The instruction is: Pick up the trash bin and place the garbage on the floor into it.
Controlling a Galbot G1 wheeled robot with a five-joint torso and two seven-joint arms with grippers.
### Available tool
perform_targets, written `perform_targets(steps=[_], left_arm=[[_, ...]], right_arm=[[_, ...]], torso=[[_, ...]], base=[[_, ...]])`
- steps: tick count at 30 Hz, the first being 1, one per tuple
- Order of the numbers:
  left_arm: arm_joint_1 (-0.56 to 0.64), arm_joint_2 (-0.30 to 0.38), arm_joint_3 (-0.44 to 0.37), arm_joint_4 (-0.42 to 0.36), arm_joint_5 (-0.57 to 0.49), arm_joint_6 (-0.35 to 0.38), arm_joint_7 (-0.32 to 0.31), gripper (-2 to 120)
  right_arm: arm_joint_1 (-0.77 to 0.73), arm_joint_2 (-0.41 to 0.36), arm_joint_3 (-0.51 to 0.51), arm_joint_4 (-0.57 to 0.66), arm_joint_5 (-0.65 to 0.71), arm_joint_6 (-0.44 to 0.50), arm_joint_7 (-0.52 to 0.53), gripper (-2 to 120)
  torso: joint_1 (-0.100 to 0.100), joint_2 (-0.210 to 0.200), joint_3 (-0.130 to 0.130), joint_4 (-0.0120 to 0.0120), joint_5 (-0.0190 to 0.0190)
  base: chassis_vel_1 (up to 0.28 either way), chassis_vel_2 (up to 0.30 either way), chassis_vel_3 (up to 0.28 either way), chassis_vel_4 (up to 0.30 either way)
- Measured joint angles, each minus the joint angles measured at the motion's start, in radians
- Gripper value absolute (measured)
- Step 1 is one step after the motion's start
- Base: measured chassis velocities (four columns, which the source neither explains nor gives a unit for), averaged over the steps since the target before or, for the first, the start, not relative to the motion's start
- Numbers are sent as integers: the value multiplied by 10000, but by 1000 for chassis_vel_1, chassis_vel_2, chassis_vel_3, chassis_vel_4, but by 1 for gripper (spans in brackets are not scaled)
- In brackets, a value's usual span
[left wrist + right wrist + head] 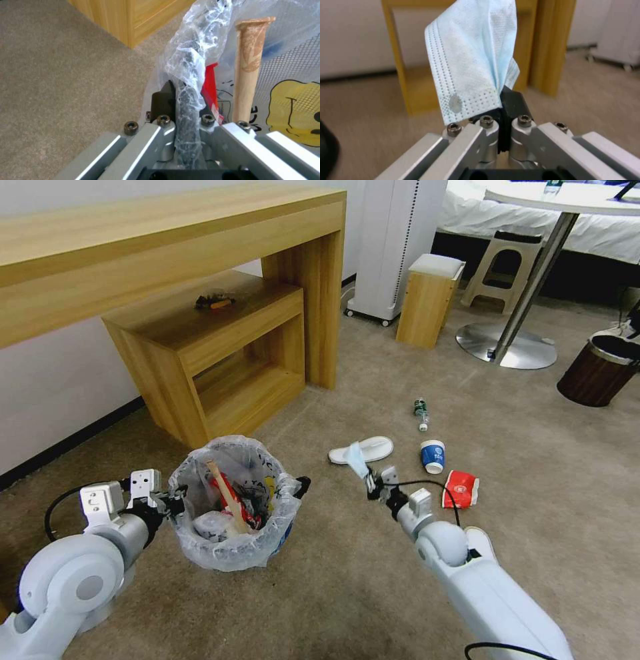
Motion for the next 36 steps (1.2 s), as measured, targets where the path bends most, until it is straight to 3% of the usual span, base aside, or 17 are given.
perform_targets(steps=[6, 13, 21, 36], left_arm=[[5, 17, 171, -83, -118, 61, -5, 0], [-131, 364, 373, -296, -707, 311, -41, 0], [-319, 598, 548, -484, -1537, 356, -156, 0], [-429, 677, 547, -487, -1638, 379, 23, 0]], right_arm=[[358, 155, -146, 227, 892, 991, -714, 0], [696, 173, -587, 764, 1814, 1947, -2289, 0], [1020, 248, -1228, 1438, 2108, 2059, -3239, 0], [1046, 342, -2519, 1330, 1459, 2056, -4184, 0]], torso=[[0, 0, 0, 0, -1], [0, 0, -1, -1, -2], [0, 0, -2, 0, -3], [0, -1, -1, 0, -2]], base=[[0, 0, 0, 0], [0, 0, 0, 0], [0, 0, 0, 0], [0, 0, 0, 0]])
